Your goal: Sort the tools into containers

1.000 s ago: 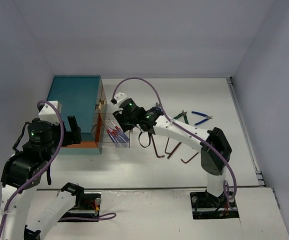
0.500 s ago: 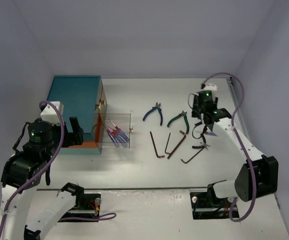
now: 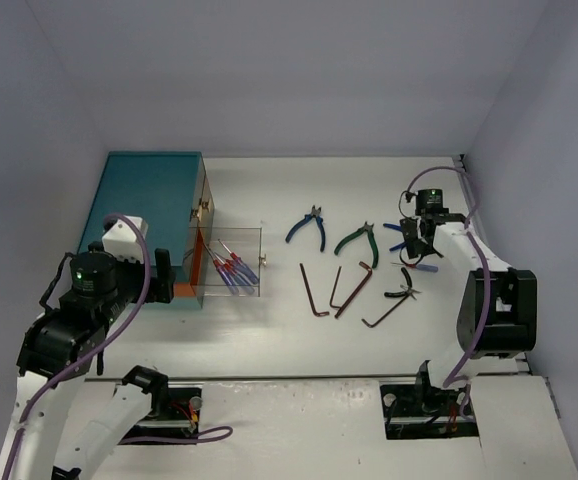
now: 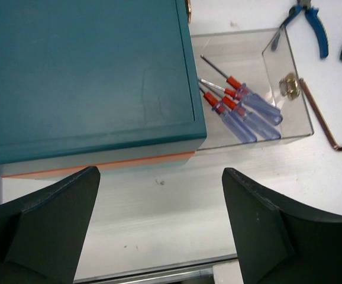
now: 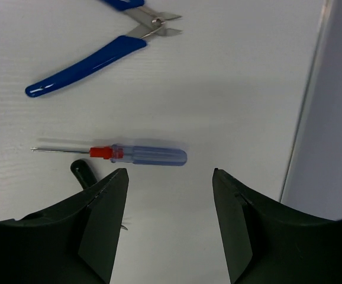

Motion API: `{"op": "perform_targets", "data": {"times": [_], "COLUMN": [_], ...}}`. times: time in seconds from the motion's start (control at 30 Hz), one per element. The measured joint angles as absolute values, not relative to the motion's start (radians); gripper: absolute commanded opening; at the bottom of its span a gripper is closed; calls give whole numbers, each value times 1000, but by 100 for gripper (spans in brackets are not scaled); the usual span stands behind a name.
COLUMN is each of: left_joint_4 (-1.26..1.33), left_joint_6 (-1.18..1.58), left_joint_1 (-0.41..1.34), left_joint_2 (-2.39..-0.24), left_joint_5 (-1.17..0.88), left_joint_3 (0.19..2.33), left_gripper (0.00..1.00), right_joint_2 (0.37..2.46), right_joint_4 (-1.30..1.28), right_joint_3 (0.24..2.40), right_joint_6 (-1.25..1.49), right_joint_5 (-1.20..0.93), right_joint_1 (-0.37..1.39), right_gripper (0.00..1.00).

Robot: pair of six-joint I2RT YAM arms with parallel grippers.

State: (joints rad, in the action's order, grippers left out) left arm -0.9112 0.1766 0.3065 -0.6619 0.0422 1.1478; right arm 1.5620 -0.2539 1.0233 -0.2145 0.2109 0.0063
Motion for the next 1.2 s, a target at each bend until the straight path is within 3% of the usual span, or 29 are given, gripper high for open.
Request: {"op": "perform_targets", "data": {"times": [0.23,0.87,1.2], "left_joint_4": [-867,-847,-847], "left_joint_6": [133,123,123], "left_joint_1": [307,307,307], "left_joint_2": [-589,-556,-563], "left_joint_5": [36,37,30], "left_joint_3": [1074,1048,1048], "left_gripper": [81,81,81], "right_joint_2": [1633,1725,1781], "right_joint_4": [-260,-263,-269], "right_joint_3": [995,1003,1069], "right_joint_6": [-382,-500,-484], "right_joint_5": [73,9,-68], "right_joint_1": [0,-51,-86], "right_gripper": [57,55,45]}}
